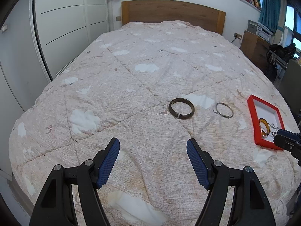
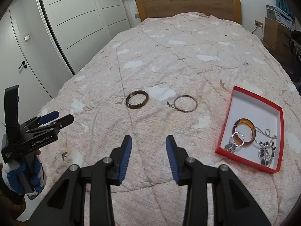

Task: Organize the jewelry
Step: 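Move both open tools back toward the two remaining bangles, then grasp the dark brown bangle with left tool while right tool grasps silver bangle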

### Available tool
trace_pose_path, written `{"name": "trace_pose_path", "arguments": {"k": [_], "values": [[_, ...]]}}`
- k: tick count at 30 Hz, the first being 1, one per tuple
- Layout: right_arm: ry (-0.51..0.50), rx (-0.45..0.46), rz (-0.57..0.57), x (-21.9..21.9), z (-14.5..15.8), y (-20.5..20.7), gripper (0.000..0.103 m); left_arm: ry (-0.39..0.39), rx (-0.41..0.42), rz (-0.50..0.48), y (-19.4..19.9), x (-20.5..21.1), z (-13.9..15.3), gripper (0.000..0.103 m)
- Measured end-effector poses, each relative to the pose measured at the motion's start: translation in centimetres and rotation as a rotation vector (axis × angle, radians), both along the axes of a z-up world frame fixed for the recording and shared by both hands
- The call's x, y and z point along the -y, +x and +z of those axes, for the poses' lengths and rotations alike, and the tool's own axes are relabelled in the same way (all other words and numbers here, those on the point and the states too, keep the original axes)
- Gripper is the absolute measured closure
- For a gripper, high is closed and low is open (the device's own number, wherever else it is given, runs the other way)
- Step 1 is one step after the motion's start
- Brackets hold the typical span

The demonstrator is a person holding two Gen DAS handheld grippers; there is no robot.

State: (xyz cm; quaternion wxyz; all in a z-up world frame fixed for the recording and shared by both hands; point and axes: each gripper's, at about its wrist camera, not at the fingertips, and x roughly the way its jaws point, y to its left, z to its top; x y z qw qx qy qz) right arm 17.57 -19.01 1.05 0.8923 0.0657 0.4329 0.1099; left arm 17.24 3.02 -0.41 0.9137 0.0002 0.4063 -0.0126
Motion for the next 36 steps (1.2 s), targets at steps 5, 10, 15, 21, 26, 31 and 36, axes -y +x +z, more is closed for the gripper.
{"name": "trace_pose_path", "arguments": {"k": [5,10,15,21,26,31,36], "values": [[-0.014,-0.010,0.004,0.5,-0.8,1.5,0.067,0.009,-0.021,0.014,1.5,-0.1,-1.0,0.030],[-0.016,-0.023,0.006,0.7,-1.7,3.0,0.067,0.018,-0.033,0.017,3.2,0.0,-1.7,0.030],[-0.013,-0.034,0.009,1.0,-2.5,4.7,0.067,0.025,-0.039,0.015,5.0,0.3,-2.3,0.030],[-0.020,-0.042,0.011,1.2,-3.4,6.6,0.067,0.023,-0.048,0.012,6.9,0.5,-3.3,0.030],[-0.027,-0.045,0.009,1.4,-4.1,8.3,0.067,0.023,-0.055,0.013,8.4,0.4,-4.1,0.030],[-0.029,-0.048,0.002,1.8,-4.8,9.9,0.067,0.021,-0.058,0.013,10.4,0.5,-4.8,0.030],[-0.019,-0.056,-0.041,3.2,-6.0,11.8,0.067,0.016,-0.065,0.004,12.9,0.9,-5.7,0.030]]}}
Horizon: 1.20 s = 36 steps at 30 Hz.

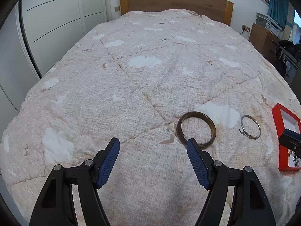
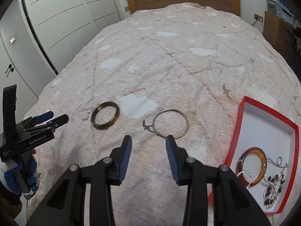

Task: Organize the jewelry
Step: 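Grasp the dark brown bangle with left tool while right tool grasps silver bangle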

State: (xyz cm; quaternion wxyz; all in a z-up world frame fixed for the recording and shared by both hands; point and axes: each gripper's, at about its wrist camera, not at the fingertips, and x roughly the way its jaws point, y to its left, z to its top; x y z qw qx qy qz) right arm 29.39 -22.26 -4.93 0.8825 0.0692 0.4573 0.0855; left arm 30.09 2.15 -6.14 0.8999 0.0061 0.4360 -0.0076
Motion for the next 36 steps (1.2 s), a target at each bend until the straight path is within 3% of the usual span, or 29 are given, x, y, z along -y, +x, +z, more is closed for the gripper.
{"name": "trace_pose_path", "arguments": {"k": [5,12,19,28,31,36], "values": [[-0.004,-0.025,-0.047,1.2,-1.6,2.3,0.067,-0.023,-0.017,-0.007,2.6,0.5,-1.3,0.033],[-0.041,-0.099,-0.122,2.7,-4.7,5.1,0.067,-0.034,-0.083,-0.036,5.6,1.4,-4.3,0.046],[-0.036,-0.170,-0.159,3.7,-7.5,6.5,0.067,-0.050,-0.104,-0.059,6.3,1.6,-6.0,0.047],[-0.044,-0.196,-0.145,3.3,-9.1,8.2,0.068,0.024,-0.128,-0.092,7.1,2.6,-7.8,0.047],[-0.059,-0.199,-0.140,3.0,-9.4,8.3,0.072,0.040,-0.119,-0.091,7.1,3.0,-7.9,0.050],[-0.116,-0.202,-0.097,1.6,-9.2,8.3,0.090,0.070,-0.104,-0.091,6.9,3.5,-7.7,0.062]]}}
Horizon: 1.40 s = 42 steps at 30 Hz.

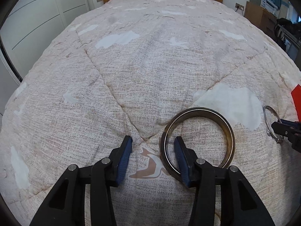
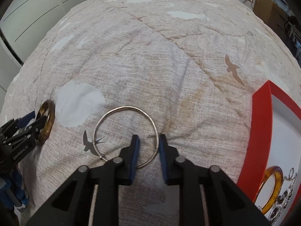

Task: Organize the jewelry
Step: 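Grasp the dark brown bangle with left tool while right tool grasps silver bangle, then carry dark brown bangle and silver bangle over the red box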

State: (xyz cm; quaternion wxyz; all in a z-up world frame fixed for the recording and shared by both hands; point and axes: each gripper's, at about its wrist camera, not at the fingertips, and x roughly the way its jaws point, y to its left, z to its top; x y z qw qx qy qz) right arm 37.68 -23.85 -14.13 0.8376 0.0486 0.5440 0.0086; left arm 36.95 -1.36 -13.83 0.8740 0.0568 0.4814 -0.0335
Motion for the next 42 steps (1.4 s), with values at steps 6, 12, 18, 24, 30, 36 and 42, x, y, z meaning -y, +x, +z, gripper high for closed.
{"name": "trace_pose_path", "arguments": {"k": [6,12,18,24,30,36,42], "values": [[-0.009,0.003,0.024,-0.7,0.9,-1.4,0.098,-0.025,-0.010,0.008,-1.0,-0.2,0.9,0.092],[-0.005,0.012,0.070,-2.0,2.3,-4.8,0.098,-0.053,-0.011,0.027,-3.2,-0.2,2.3,0.095],[-0.002,0.045,0.090,-2.8,4.7,-8.0,0.099,-0.038,0.002,0.009,-6.4,0.1,4.2,0.095],[-0.016,0.092,0.070,-2.2,8.0,-11.2,0.099,-0.021,0.030,-0.012,-9.5,0.8,6.4,0.095],[-0.015,0.134,0.034,-0.4,10.4,-13.8,0.099,-0.009,0.070,-0.042,-11.5,2.0,9.1,0.095],[-0.018,0.182,-0.021,2.9,12.7,-16.0,0.099,-0.005,0.110,-0.093,-12.7,5.1,11.8,0.095],[-0.027,0.226,-0.093,7.4,14.6,-18.1,0.099,-0.004,0.142,-0.165,-13.2,9.7,13.7,0.095]]}}
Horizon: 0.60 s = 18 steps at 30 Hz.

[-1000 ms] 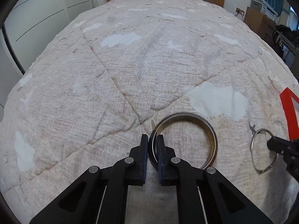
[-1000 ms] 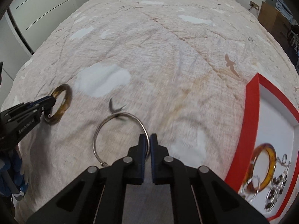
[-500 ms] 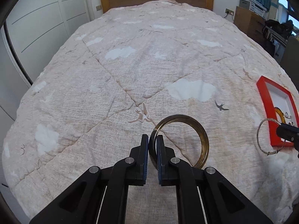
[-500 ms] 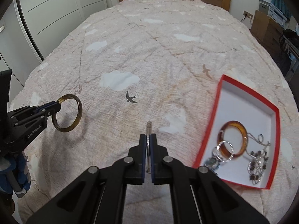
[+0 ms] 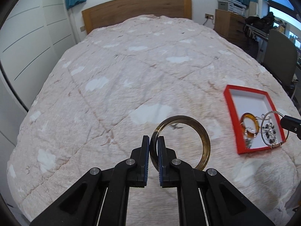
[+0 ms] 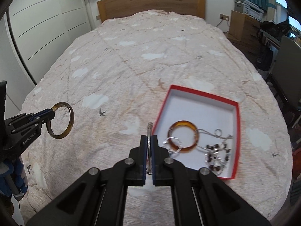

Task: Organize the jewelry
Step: 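Carry dark brown bangle and silver bangle over the red box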

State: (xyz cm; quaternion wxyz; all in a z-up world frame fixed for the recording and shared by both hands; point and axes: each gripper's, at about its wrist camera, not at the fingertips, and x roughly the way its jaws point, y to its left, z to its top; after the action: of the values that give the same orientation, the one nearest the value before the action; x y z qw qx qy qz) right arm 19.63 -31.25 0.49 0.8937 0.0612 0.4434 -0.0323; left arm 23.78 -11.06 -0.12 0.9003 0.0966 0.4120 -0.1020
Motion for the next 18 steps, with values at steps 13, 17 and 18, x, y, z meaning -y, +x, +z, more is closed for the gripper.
{"name": "trace_pose_path", "arguments": {"k": [13,17,18], "values": [[0.019,0.014,-0.092,8.2,-0.3,-2.0,0.099,-0.031,-0.006,-0.144,0.5,11.1,0.9,0.095],[0.044,-0.003,-0.103,10.0,-2.1,-1.6,0.099,-0.017,-0.041,-0.186,0.5,14.2,-0.9,0.095],[0.049,-0.005,-0.105,10.3,-2.4,-1.5,0.099,-0.013,-0.048,-0.196,0.6,14.9,-1.3,0.095]]}}
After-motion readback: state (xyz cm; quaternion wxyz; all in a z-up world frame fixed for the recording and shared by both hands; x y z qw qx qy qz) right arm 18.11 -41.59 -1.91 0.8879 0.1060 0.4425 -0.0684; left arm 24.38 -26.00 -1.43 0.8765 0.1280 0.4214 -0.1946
